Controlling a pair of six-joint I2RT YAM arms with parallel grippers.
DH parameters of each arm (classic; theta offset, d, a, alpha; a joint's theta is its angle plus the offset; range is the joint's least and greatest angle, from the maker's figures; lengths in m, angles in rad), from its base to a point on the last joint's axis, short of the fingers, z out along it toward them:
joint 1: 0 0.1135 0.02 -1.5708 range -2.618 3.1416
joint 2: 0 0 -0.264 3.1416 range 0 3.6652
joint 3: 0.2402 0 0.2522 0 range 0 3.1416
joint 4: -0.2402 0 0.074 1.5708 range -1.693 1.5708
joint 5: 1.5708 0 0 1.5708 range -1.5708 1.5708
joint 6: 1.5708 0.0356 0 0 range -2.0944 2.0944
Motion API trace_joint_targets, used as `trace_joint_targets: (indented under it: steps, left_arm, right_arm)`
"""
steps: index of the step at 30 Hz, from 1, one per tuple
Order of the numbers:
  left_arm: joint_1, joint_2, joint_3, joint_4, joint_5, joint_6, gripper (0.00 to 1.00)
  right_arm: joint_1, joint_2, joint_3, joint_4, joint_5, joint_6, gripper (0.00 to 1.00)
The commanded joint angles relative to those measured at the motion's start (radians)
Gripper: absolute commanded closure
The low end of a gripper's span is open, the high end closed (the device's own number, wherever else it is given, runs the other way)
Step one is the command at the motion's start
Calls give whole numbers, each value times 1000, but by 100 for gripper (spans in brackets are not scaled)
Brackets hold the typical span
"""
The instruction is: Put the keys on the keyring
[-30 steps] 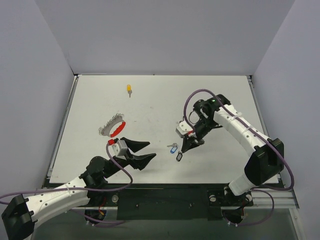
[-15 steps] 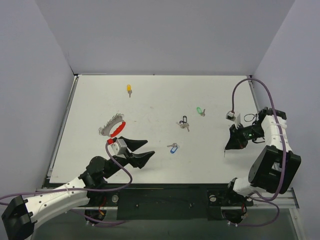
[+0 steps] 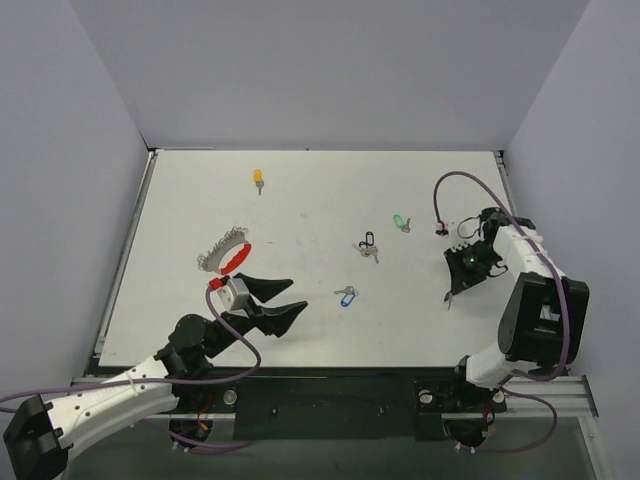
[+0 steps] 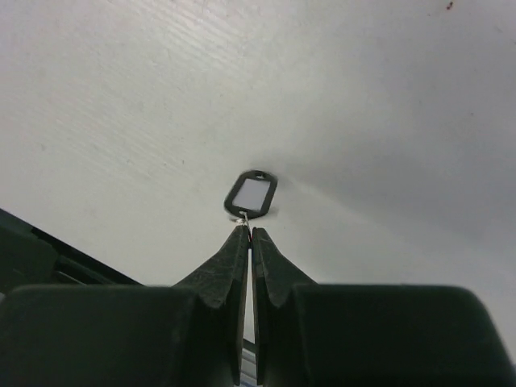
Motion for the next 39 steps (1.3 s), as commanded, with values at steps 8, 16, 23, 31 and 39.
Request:
trace_joint_targets:
  steps: [8, 16, 23, 31, 39]
  left_arm:
    - [3, -54, -6, 17, -29, -19, 29]
    - [3, -45, -17, 31, -35, -20, 29]
    - [3, -41, -19, 34, -37, -20, 29]
    - [3, -40, -19, 34, -38, -20, 29]
    - [3, -41, -20, 34, -38, -20, 29]
  right_arm:
    - [166, 207, 188, 41, 172, 150, 100]
    - [208, 296, 275, 46, 195, 144, 100]
    - [289, 359, 332, 43, 210, 152, 100]
    - [336, 426, 400, 34, 223, 169, 100]
    - [376, 471, 427, 35, 232, 182, 100]
